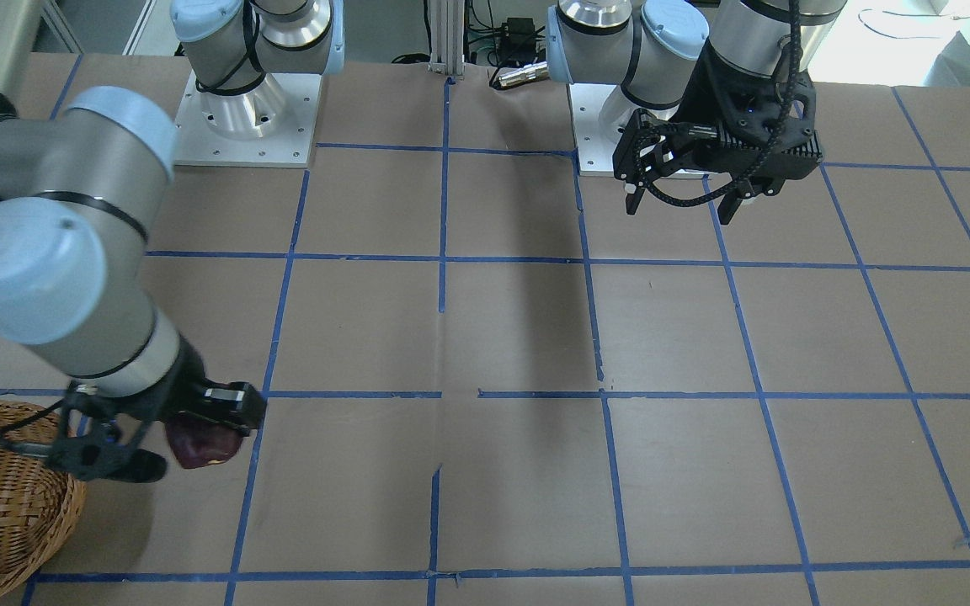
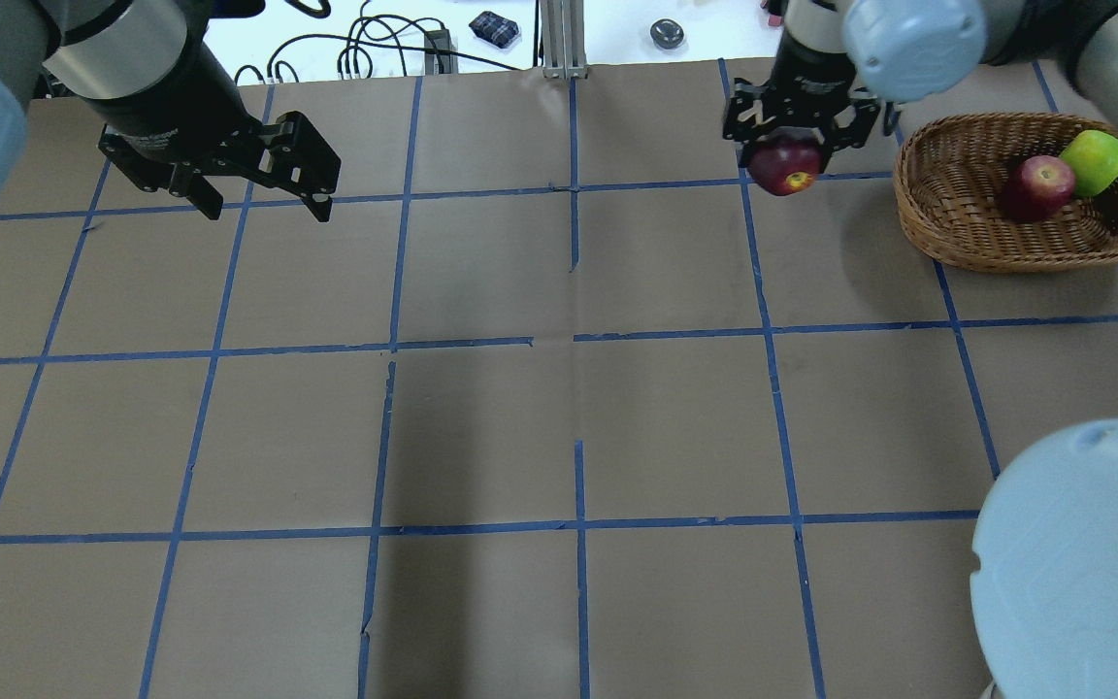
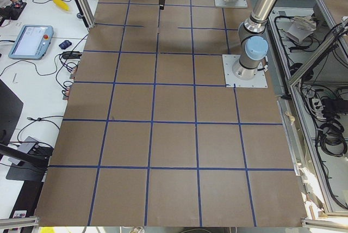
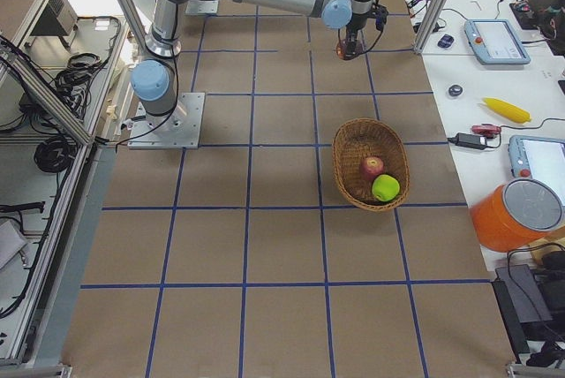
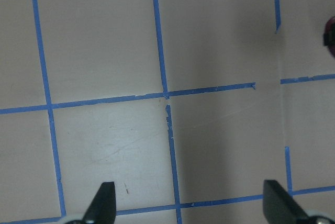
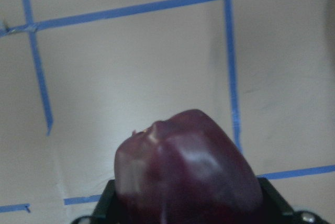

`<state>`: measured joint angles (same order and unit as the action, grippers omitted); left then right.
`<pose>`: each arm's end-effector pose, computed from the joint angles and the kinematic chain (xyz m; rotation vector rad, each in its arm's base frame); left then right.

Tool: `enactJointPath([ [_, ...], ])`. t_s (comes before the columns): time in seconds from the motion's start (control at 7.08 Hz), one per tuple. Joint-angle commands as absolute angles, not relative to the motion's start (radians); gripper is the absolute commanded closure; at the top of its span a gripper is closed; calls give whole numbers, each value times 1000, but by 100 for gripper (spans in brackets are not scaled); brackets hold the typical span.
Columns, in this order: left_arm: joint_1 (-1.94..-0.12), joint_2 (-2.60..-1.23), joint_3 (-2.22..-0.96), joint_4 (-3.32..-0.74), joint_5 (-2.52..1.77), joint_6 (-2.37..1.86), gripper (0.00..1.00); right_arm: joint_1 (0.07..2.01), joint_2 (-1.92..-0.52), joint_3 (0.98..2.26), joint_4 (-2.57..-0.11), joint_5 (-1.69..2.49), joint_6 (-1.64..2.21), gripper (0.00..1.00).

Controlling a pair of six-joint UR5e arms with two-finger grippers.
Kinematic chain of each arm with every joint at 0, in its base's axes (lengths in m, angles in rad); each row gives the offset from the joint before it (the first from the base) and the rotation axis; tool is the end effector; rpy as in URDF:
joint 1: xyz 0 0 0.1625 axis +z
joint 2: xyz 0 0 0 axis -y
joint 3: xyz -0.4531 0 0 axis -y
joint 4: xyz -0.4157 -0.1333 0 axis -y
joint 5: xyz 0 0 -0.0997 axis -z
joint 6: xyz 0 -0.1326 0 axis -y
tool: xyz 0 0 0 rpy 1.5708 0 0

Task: Put all apples into basket
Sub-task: 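Carry the dark red apple into the basket and open the right gripper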

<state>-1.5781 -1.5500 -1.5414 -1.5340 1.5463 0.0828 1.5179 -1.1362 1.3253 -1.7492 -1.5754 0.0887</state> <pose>-0.1403 -0.5156 0.5130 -0.1421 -3.1142 0.1370 0.0956 -0.7034 0.3617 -0.2219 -3.1289 -0.0166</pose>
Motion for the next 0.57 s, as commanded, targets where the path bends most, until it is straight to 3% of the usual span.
enactJointPath([
  [0.0,-1578,-1549,-1540,-1534,1546,83,0,1305,-1138,1299,-1721,-1627,-186,100],
  [0.42,-1578,-1546,-1543,-1535,1546,83,0,1157,-1044,1313,-1842,-1634,-331,100],
])
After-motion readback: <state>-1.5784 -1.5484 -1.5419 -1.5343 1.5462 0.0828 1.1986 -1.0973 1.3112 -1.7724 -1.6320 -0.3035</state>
